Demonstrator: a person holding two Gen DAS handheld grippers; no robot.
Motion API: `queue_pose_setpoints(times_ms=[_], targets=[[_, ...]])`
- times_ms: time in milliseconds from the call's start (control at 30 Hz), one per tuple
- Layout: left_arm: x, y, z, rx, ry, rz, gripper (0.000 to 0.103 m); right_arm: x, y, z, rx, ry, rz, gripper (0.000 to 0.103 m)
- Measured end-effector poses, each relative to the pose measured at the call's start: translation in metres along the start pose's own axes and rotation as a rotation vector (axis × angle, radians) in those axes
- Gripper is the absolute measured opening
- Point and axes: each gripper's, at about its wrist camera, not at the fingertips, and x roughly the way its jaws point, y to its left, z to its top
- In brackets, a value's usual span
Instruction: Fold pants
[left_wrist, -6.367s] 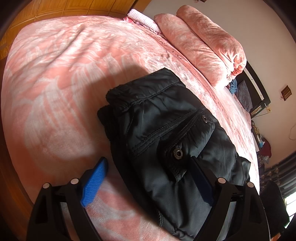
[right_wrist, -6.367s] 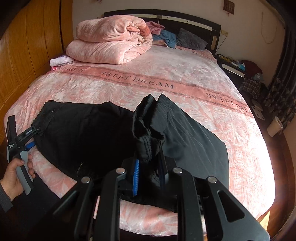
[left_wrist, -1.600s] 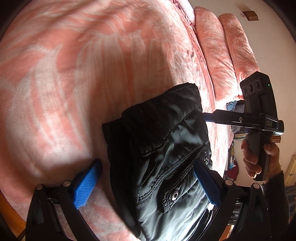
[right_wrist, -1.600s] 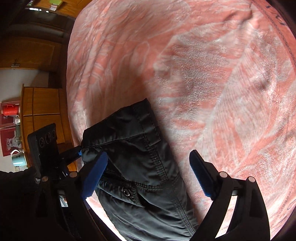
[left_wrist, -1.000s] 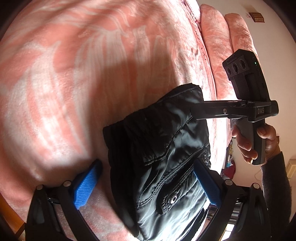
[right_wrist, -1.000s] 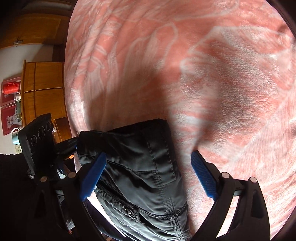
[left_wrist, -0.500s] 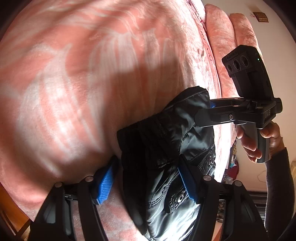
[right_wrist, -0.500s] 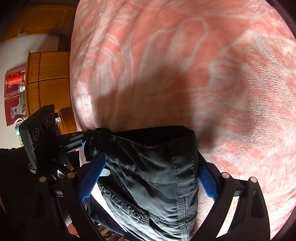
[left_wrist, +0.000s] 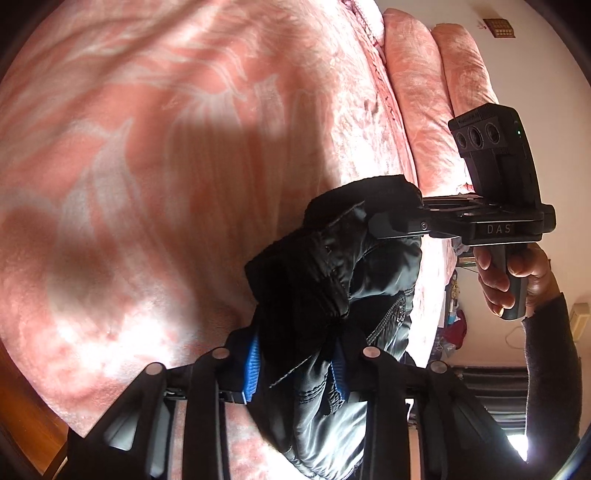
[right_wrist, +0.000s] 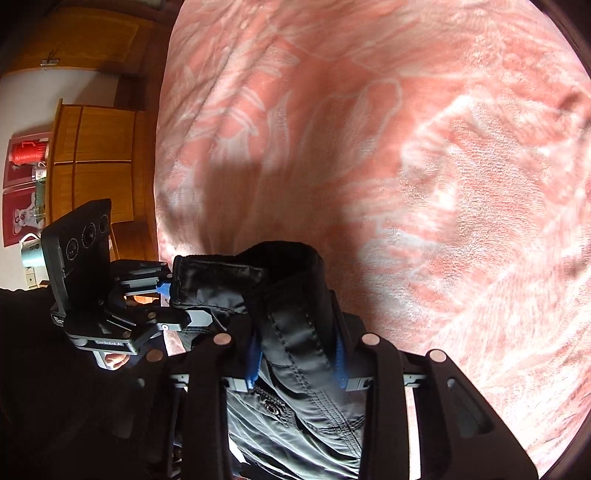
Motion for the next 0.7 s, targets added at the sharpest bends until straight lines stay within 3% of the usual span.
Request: queue_pose_setpoints(times_ms=[333, 700], targets=[[-0.039, -0.056, -0.017, 0.124, -0.033, -0.021, 0.03, -0.041, 0.06, -0.039, -0.004, -0.11, -0.128, 0.029], [-0.084, -0.127, -0.059, 0.308, -0.06, -0.024, 0.029, -0.102, 0.109, -0.13, 0.019, -0.279, -0.254, 0.029]])
